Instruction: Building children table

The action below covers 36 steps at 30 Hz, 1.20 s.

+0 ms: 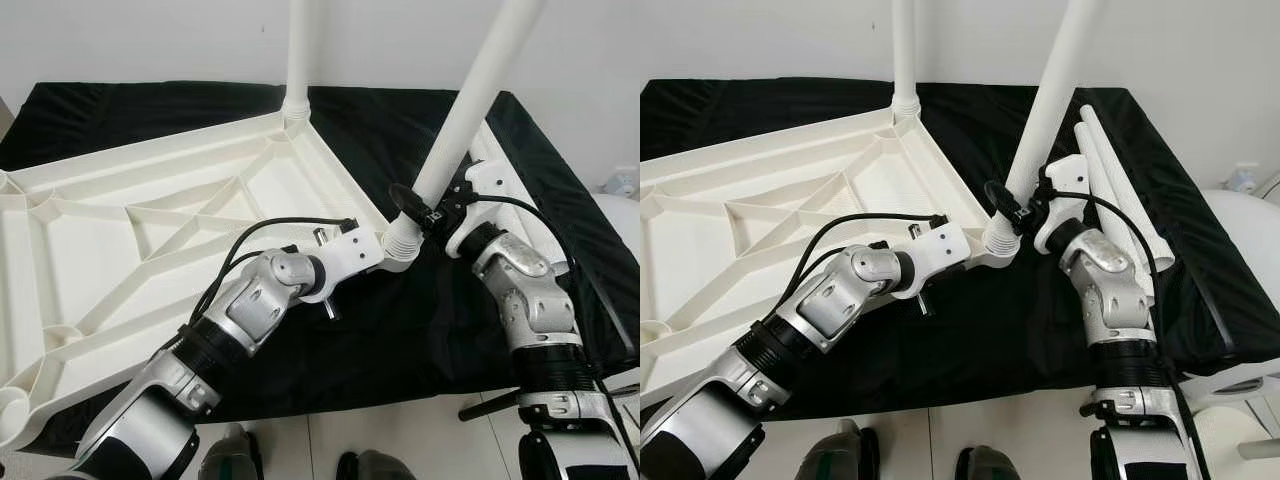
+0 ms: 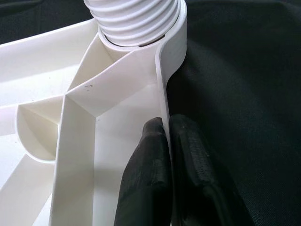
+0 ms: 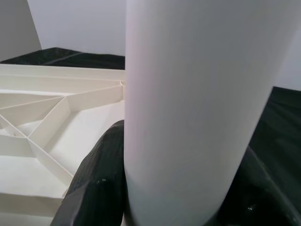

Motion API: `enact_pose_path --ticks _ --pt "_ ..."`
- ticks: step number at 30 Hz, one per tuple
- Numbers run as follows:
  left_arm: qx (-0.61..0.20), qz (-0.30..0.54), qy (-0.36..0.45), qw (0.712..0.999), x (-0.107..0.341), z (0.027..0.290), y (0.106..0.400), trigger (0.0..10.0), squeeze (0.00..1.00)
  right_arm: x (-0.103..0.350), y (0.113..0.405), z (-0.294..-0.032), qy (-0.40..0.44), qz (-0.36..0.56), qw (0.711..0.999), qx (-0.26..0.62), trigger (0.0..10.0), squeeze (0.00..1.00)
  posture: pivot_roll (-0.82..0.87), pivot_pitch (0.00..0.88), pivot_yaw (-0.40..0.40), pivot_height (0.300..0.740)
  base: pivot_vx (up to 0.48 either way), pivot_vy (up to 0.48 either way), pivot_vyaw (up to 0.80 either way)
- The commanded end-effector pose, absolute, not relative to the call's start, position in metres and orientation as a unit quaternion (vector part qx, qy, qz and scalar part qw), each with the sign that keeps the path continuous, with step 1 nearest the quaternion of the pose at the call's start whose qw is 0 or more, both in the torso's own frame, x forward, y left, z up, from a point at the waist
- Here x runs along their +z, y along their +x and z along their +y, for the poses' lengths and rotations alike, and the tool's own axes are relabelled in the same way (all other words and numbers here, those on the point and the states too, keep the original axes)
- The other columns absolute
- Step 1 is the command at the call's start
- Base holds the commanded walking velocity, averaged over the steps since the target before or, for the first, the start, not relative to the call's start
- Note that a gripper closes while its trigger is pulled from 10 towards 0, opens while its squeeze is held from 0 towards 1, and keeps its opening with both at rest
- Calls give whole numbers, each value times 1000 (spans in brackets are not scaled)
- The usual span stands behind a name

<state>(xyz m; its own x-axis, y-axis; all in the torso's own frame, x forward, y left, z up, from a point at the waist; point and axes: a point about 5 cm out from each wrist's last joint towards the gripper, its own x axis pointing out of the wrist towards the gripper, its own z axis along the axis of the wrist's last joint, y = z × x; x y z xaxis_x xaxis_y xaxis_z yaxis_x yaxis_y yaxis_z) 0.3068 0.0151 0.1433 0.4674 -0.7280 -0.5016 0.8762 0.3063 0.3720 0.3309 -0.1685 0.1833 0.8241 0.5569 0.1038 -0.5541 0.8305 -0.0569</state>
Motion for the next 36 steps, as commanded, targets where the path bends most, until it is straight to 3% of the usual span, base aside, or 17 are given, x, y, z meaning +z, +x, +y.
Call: enact_pose_path --ticks 1,18,36 --pt "-500 144 330 787 132 18 306 10000 0 158 328 -164 -8 -8 954 300 10000 0 -28 88 -27 740 0 0 0" --pt "-499 144 331 788 133 20 306 10000 0 140 313 -157 -5 -35 949 312 10000 0 -28 90 -20 740 0 0 0" --pt "-501 142 332 786 134 19 304 10000 0 141 329 -154 -7 -5 956 292 10000 0 -22 81 -23 740 0 0 0"
